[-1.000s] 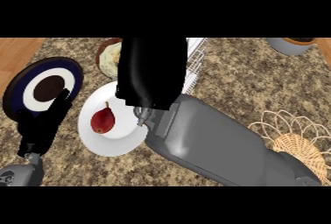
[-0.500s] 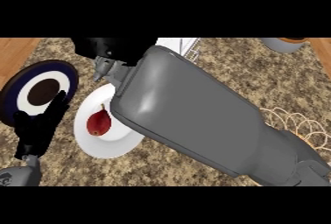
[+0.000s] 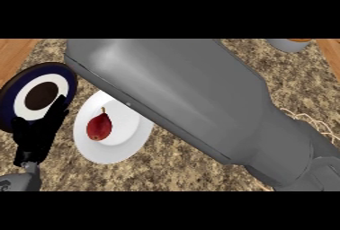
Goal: Pick the cupcake from the placemat and place it in the tiered shelf
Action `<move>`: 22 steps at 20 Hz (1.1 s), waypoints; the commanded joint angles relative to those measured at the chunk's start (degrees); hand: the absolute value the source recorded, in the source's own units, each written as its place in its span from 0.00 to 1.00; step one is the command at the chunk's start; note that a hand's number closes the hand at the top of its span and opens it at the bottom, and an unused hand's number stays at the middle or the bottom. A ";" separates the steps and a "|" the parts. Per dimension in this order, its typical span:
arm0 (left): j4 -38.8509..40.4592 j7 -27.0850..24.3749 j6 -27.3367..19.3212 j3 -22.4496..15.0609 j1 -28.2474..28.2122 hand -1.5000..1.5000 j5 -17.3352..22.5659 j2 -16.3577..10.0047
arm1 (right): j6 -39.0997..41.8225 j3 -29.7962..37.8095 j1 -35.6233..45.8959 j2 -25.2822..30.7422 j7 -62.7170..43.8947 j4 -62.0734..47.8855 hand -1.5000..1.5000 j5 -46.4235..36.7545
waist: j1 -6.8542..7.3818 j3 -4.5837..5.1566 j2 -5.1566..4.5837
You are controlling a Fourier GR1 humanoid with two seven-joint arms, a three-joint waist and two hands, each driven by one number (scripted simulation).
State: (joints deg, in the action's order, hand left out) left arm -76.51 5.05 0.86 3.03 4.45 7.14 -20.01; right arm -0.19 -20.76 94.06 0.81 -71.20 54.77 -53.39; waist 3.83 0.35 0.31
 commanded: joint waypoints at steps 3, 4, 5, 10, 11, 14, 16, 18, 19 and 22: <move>-1.86 -1.04 0.46 -0.20 -2.38 0.50 0.04 0.32 | -0.95 0.83 4.42 -0.77 -12.53 -10.18 1.00 -1.39 | 0.03 -0.09 -0.43; -0.54 -1.52 0.74 0.92 -1.79 0.50 0.39 -0.47 | -0.35 -0.23 4.51 -0.77 -12.90 -10.84 1.00 -1.17 | -0.23 -0.06 -0.46; -1.54 -1.02 1.35 1.06 -2.01 0.50 1.19 -0.47 | -0.36 1.02 4.87 -0.77 -11.76 -12.10 1.00 -1.31 | -0.56 -0.12 -0.42; -1.72 -0.22 -1.20 -0.52 -1.00 0.50 -1.05 1.40 | -3.05 1.45 6.62 -0.77 -10.74 -17.00 1.00 -0.06 | -0.42 -0.10 -0.74; -2.84 1.21 0.69 1.36 -0.96 0.50 0.64 -1.25 | -5.21 2.67 6.46 -0.77 -8.99 -18.86 1.00 -1.36 | -0.39 -0.16 -0.79; -2.18 0.72 0.33 1.57 -1.02 0.50 0.40 -0.86 | -7.87 5.12 4.93 -0.78 -7.23 -20.15 1.00 -1.55 | -1.45 -0.22 -0.72; -4.87 0.93 1.42 1.20 -3.52 0.50 0.80 -1.29 | -12.23 5.46 1.67 -0.78 -5.36 -21.56 1.00 -2.64 | -0.87 -0.28 -0.74; -3.66 1.24 0.16 1.47 -2.61 0.50 0.62 -0.30 | -12.38 5.52 1.58 -0.78 -6.42 -22.42 1.00 -2.13 | -0.97 -0.23 -0.77; -3.91 0.40 1.38 2.56 -2.95 0.50 1.79 -1.02 | -10.95 7.07 2.33 -0.78 -4.34 -23.83 1.00 -1.67 | -1.17 -0.23 -0.74; -1.99 -1.08 0.66 2.83 -3.64 0.50 0.88 -0.75 | -16.29 8.51 0.82 -0.64 -8.55 -24.10 1.00 -5.23 | -2.34 -0.24 -0.62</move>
State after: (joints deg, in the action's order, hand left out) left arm -79.55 5.01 1.83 5.04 1.56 8.11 -20.81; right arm -8.42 -13.98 95.72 0.75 -67.33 32.05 -56.35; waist 2.46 0.13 -0.44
